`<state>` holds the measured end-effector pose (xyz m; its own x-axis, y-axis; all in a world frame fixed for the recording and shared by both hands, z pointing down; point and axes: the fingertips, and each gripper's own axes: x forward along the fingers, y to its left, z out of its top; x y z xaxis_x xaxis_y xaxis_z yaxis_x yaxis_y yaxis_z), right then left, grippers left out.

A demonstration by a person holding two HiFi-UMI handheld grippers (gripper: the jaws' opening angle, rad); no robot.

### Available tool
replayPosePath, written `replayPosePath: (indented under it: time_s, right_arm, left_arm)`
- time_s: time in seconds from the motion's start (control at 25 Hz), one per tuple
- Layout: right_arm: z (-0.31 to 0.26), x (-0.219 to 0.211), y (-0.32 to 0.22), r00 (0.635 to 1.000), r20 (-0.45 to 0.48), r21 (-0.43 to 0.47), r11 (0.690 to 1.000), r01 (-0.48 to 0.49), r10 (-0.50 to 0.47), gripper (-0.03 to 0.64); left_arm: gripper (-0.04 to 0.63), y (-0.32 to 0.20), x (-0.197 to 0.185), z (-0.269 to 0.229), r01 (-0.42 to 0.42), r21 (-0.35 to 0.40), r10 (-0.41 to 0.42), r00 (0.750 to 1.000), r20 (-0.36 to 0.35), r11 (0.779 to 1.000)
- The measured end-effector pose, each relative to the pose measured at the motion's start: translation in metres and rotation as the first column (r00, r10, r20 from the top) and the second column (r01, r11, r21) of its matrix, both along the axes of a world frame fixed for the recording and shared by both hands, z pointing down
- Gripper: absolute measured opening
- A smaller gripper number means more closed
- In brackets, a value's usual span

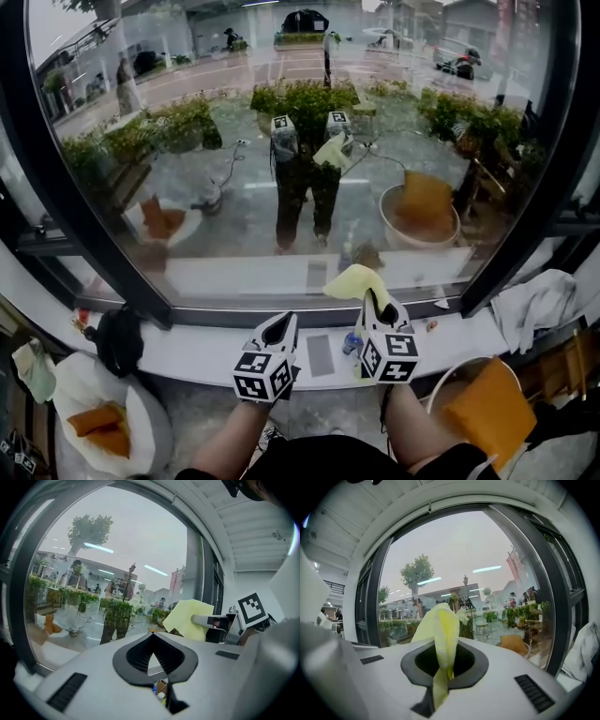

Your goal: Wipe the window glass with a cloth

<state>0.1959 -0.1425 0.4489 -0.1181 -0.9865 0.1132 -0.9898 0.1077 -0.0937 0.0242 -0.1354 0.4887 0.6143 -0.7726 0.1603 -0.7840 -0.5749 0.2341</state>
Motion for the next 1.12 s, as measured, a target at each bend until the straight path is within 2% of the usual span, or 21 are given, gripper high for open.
replayPosePath:
  time_s: [0.4, 0.68, 1.12]
  right_arm:
    - [0.013, 0.020, 0.035, 0.998, -0.006, -0.017, 0.998, 0.063, -0.063, 0.032]
    - [0.029, 0.025, 0.050, 0.997, -0.001, -0.045, 0.996, 0.072, -0.072, 0.032]
    - [0.024, 0.024, 0.058, 0.997, 0.002, -0.031, 0.996, 0.078, -0.078, 0.032]
  left_arm:
    - [0.006, 0.031, 0.029, 0.014, 0.027, -0.016, -0.027, 1.000, 0.011, 1.000]
    - [0.006, 0.044, 0.031, 0.023, 0.031, -0.023, -0.030, 0.999, 0.024, 0.999]
    - [0.006, 0.052, 0.036, 0.018, 0.014, -0.009, -0.013, 0.999, 0.033, 1.000]
